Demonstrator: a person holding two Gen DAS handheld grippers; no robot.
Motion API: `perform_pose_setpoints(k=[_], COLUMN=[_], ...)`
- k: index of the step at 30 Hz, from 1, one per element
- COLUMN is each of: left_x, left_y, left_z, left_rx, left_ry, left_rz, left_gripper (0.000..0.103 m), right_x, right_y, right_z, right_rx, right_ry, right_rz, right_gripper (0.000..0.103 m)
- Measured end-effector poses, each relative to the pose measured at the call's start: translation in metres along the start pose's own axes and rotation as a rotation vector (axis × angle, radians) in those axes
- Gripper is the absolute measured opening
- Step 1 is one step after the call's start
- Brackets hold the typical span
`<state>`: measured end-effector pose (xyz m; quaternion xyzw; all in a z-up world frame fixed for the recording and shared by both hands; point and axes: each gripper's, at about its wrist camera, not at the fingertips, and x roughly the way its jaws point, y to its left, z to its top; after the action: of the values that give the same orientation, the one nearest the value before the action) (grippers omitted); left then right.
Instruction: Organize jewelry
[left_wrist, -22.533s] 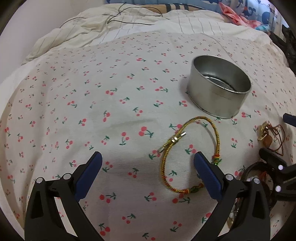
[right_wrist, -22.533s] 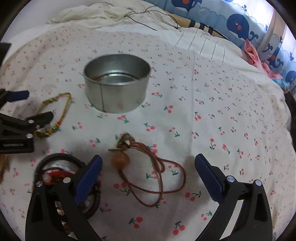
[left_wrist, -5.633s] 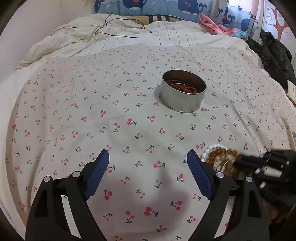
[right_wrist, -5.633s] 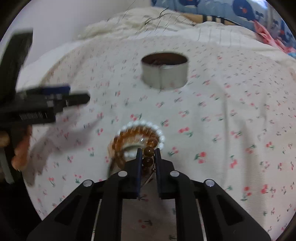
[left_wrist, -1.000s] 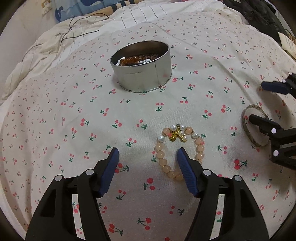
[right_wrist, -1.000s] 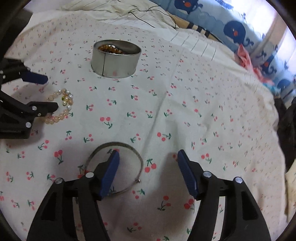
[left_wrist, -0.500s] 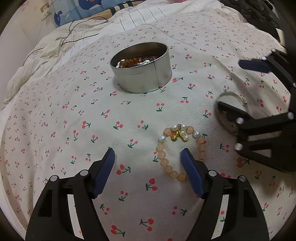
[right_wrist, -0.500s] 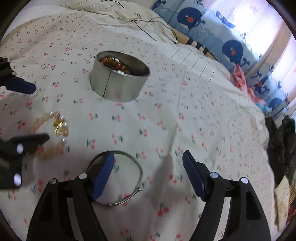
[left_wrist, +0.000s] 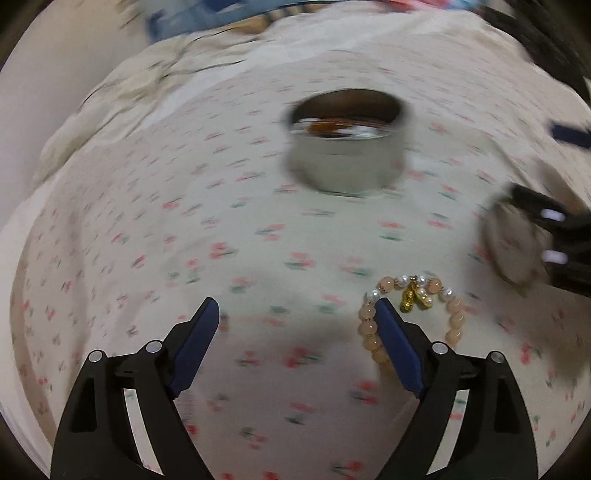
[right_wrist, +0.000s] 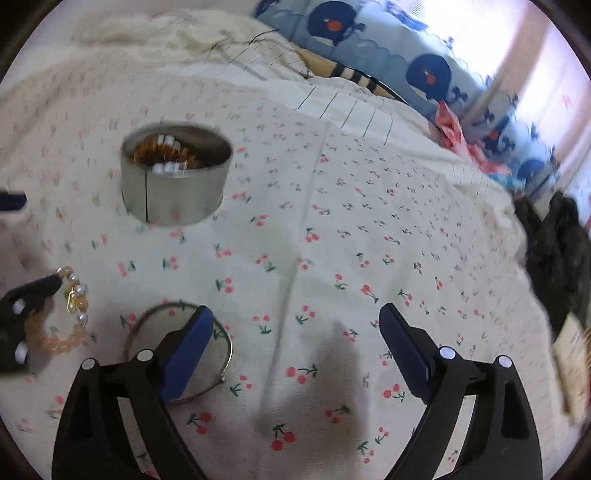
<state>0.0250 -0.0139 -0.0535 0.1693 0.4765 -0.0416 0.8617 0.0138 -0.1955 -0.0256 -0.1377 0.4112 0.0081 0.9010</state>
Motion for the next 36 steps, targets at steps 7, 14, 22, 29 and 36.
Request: perform_pose_setpoints(k=[7,14,22,29,36], left_x=[0.013,0.011,0.006,0.015,0.009], left_y=[0.017,0.008,0.021,0.019,0.019], left_z=[-0.002,-0.005,-0.005,-0.006,-0.003], left_rx=[-0.130,-0.125,-0.174,-0.152,-0.134], left_ry=[0.075,0.055,0.053,0.066,0.039], left_rz=[-0.193,-0.242,-0.307,-0.296,-0.305], left_gripper=[0.082,0.069,0.014,0.015,0.007], right_x=[-0.022,0.004,0.011,0.013,-0.001], right_y=[-0.009,0.013,0.015,0.023,0.017], right_z=[0.001,-0.011,-0.018,-0.020,-0.015], right_rx=[0.095,0.062,0.022,-0.038,-0.008], right_ry=[-0.024,0.115,0.149,0.154,0.072], right_rz=[0.411,0.431,0.372,0.322,0.328], right_gripper=[0.087,0.075,0.014,0.014,0.003])
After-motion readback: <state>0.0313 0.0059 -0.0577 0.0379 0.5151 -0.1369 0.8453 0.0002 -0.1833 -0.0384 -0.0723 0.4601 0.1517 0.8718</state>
